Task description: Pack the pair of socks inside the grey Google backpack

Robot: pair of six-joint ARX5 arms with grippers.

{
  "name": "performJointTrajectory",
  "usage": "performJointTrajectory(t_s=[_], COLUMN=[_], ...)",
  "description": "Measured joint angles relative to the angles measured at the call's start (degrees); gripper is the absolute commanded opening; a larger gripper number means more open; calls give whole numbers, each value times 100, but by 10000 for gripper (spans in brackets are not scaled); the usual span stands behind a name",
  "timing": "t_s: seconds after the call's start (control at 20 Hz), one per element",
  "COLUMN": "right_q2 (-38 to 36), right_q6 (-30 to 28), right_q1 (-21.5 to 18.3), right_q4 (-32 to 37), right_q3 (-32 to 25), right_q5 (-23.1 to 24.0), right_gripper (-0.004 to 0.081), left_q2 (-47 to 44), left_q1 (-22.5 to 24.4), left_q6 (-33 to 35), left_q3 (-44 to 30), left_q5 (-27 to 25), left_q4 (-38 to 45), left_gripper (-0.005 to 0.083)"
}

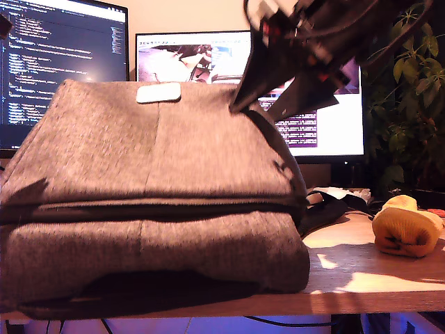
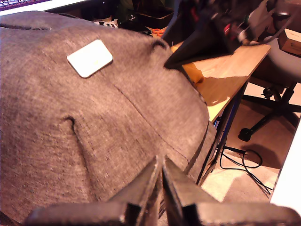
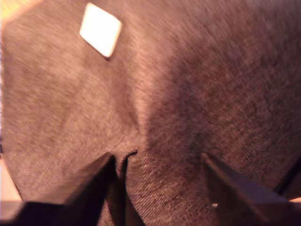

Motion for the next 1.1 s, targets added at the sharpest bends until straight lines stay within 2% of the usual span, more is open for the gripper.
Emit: performJointTrajectory(t_s=[0.05,0.25,0.35,0.45,0.6,0.75,0.8,0.85,0.9,0.95,1.0,1.05,1.1], right_q2=[28,63,138,227,251,251,254,262,280,306,310,310,310], right_q6=[2,26,33,61,179,179,179,179,179,179,181,221,295], right_q1=[0,37,35,35,37,37,37,37,37,37,37,37,37], right_q4=[4,247,133,-98,-210,-291,-319,-358,-411,-444,-439,-439,-439], right_q3=[2,44,337,881,1600,1856,1875,1884,1906,1947,1971,1985,1985], right_q5=[-33,-33,2,20,15,7,7,4,4,4,7,4,4], right_gripper=[-4,-13,-13,-13,-13,-13,-13,-13,-13,-13,-13,-13,-13], left_q2=[0,0,0,0,0,0,0,0,0,0,39,94,212], left_q1=[2,0,-15,-103,-415,-990,-1196,-1381,-1582,-1757,-1945,-2111,-2284], left_q6=[-4,-157,-157,-142,-17,-17,59,424,424,1134,1134,1869,1958], left_q3=[0,0,0,0,0,0,0,0,0,0,0,0,0], left_q5=[9,-184,-273,-448,-442,-557,-778,-1029,-1329,-1613,-1897,-2079,-2221], left_q4=[-15,-122,-116,-114,133,785,927,1003,1049,1106,1176,1255,1357], left_gripper=[1,230,238,252,502,519,519,519,519,519,519,519,519])
